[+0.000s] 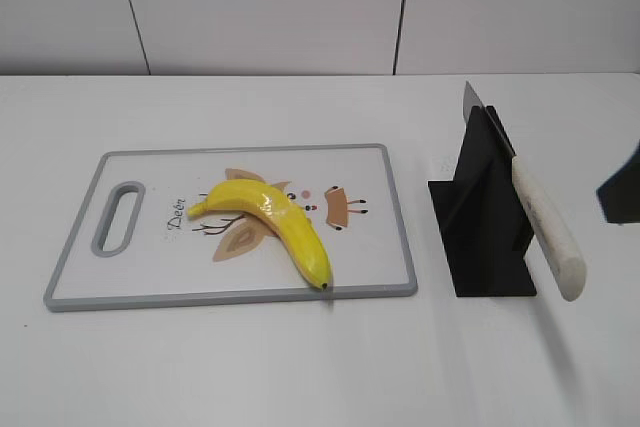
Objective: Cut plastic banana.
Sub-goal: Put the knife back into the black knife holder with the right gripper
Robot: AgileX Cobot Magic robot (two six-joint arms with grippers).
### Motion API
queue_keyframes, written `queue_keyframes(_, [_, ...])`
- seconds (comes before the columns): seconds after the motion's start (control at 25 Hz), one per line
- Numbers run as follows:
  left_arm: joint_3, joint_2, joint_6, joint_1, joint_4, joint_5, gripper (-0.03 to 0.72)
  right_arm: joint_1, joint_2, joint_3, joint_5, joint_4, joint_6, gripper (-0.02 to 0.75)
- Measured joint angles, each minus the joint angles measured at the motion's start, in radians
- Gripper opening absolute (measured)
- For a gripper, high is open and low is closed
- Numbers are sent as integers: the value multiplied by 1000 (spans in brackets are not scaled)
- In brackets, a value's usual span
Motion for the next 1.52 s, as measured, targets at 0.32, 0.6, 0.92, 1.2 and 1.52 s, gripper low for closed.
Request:
queue_keyframes(0.32, [0,0,-1,0,0,-1,521,0,-443,151,64,-3,-149,558])
queue_keyframes(0.6, [0,0,-1,0,0,-1,513,0,-811,253,144,-5,-160,557])
queue_keyframes(0.92, [0,0,-1,0,0,-1,512,0,-1038,310,197,-12,-161,557])
queue_keyframes(1.2, [0,0,-1,0,0,-1,500,0,-1042,313,189,-53,-161,524])
queue_keyframes(1.52, [1,-1,-1,26,0,-2,490,-31,-1042,313,116,-24,-162,504])
